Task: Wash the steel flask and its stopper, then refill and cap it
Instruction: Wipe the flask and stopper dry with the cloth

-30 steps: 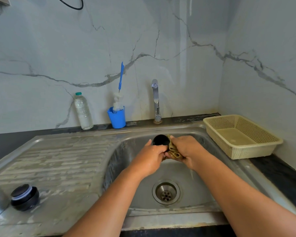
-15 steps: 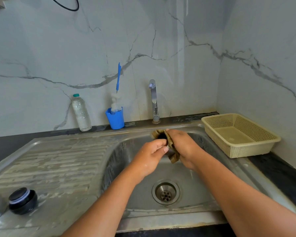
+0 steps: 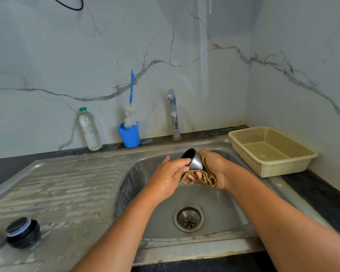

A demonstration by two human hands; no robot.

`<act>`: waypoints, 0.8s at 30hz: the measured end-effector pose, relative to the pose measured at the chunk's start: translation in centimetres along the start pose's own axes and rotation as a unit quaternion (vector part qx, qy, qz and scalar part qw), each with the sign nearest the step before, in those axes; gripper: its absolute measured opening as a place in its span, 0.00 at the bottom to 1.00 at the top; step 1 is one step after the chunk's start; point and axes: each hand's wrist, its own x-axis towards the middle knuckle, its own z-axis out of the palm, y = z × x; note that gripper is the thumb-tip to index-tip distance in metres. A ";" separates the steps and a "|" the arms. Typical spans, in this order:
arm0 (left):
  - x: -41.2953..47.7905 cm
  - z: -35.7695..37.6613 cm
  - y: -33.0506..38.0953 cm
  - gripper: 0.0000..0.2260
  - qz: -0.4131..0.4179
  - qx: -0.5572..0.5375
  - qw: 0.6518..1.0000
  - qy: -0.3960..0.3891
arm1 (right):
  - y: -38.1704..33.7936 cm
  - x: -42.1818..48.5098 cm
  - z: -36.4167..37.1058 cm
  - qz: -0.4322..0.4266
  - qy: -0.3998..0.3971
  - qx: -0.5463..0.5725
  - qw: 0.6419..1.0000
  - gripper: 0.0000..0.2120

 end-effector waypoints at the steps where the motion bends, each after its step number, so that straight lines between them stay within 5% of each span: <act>1: 0.0 0.1 0.0 0.18 0.009 0.009 1.000 0.003 | 0.0 0.0 -0.1 -0.024 0.023 -0.024 0.999 0.23; 7: 0.7 0.1 -0.4 0.20 0.064 0.179 0.982 0.000 | 0.3 1.0 -0.5 -0.116 0.111 -0.162 0.974 0.21; 12: -0.1 0.6 -0.7 0.19 0.130 0.242 0.961 0.034 | 0.1 0.3 -0.5 -0.151 0.035 -0.119 0.981 0.19; 18: 0.1 0.3 -0.6 0.11 0.126 0.103 0.977 0.138 | 0.4 0.4 -0.4 -0.168 -0.009 -0.068 0.983 0.13; 24: -0.3 0.0 -0.3 0.32 0.011 -0.161 0.982 0.095 | 0.3 -0.1 0.0 -0.163 -0.029 -0.013 0.986 0.15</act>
